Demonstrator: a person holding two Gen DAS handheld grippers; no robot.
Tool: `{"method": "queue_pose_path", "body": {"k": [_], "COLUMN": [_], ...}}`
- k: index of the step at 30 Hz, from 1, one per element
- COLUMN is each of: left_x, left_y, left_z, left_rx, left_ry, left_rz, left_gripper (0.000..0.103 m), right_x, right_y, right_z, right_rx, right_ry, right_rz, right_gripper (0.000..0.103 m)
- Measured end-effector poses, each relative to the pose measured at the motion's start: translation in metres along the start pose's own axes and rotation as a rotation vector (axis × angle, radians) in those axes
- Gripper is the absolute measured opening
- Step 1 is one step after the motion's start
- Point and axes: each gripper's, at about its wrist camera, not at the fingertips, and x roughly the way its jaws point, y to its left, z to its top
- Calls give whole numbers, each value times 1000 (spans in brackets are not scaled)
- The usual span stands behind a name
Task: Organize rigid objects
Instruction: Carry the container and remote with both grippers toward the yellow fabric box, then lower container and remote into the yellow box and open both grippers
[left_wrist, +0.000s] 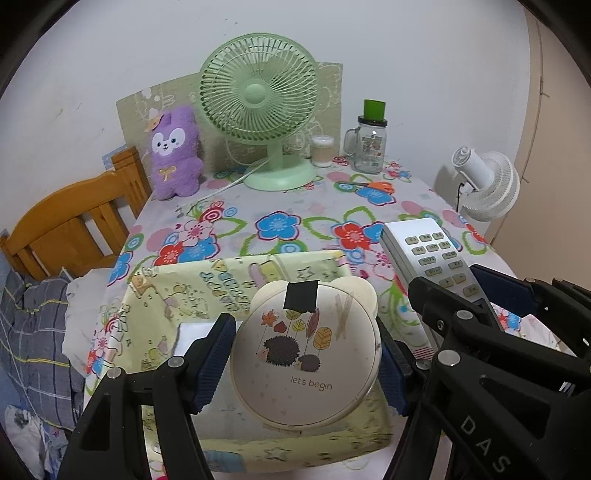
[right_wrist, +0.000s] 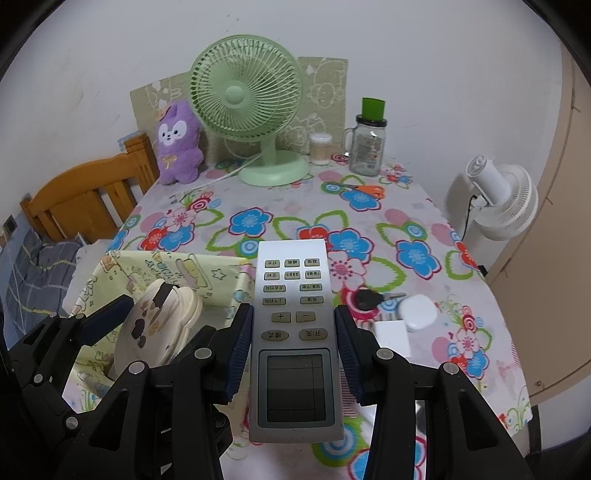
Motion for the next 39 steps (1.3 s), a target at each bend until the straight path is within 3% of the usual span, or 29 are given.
{"method": "queue_pose_path", "body": {"k": [13,20,32,35,37,39], "left_x": [11,22,32,38,41,42], "left_y": [40,53,75,77,78,77], "left_z": [-5,-5,-7,-11,-12,-13], "left_rx": [-13,14,-1,-3,-12,-12], "left_ry": [32,67,94,112,124,121], "left_rz": [18,20,15,23,18,27], "left_gripper": [73,73,73,74,75,82], "right_x": [21,31,45,54,53,54], "right_y": [41,59,74,74,79,78], "right_z": [5,5,7,4,2,1], "right_rx": [-15,-28,1,25,-13,-18], "right_ry": [50,53,109,143,108,109], "right_rz": [43,-13,18,26,-13,-20], "right_gripper": [48,48,48,48,49,49]}}
